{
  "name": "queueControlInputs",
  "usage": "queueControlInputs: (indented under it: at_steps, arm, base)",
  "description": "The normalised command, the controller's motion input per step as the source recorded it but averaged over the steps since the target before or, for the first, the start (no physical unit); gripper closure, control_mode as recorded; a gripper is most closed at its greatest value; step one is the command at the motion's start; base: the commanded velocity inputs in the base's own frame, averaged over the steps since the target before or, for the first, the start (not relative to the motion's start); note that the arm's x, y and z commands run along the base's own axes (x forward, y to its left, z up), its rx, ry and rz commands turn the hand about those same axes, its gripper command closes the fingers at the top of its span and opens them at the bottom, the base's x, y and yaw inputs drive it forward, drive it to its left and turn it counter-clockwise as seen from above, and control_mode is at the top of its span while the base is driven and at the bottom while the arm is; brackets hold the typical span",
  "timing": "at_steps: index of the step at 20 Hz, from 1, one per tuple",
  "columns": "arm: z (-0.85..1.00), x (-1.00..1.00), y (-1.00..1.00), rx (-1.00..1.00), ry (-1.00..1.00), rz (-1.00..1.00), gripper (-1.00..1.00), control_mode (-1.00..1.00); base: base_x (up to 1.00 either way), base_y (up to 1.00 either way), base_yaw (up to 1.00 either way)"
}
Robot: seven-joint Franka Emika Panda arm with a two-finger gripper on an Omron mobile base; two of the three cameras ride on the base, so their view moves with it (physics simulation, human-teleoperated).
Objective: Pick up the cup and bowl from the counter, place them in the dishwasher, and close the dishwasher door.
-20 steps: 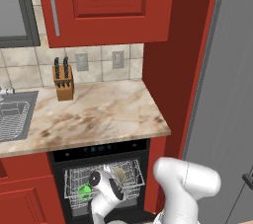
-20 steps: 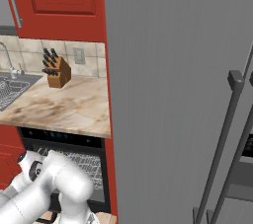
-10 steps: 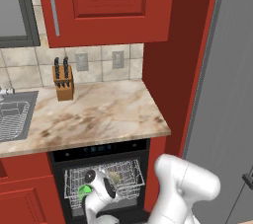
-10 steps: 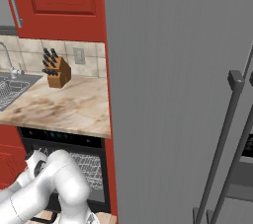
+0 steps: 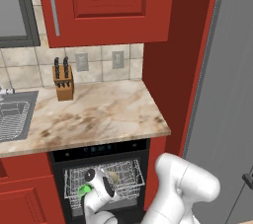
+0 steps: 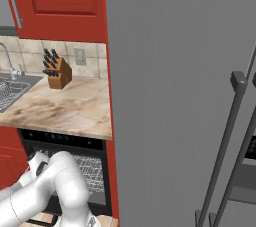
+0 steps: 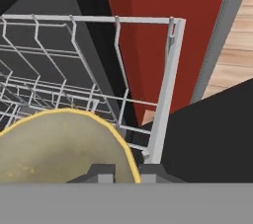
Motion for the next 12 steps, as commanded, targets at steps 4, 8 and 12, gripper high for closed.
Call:
queueControlInputs:
  at_steps: [4,8,12]
  arm:
    - [0.00,0.17,0.04,-0.02,0.00,0.00,1.00,-1.00]
    - [0.00,0.25,0.01,-0.02,0.00,0.00,1.00,-1.00]
    - [0.00,0.43,0.00,-0.07,0.00,0.00,1.00,-1.00]
  base:
    - [0.00,0.00,0.00]
    - [0.00,0.00,0.00]
    - [0.00,0.00,0.00]
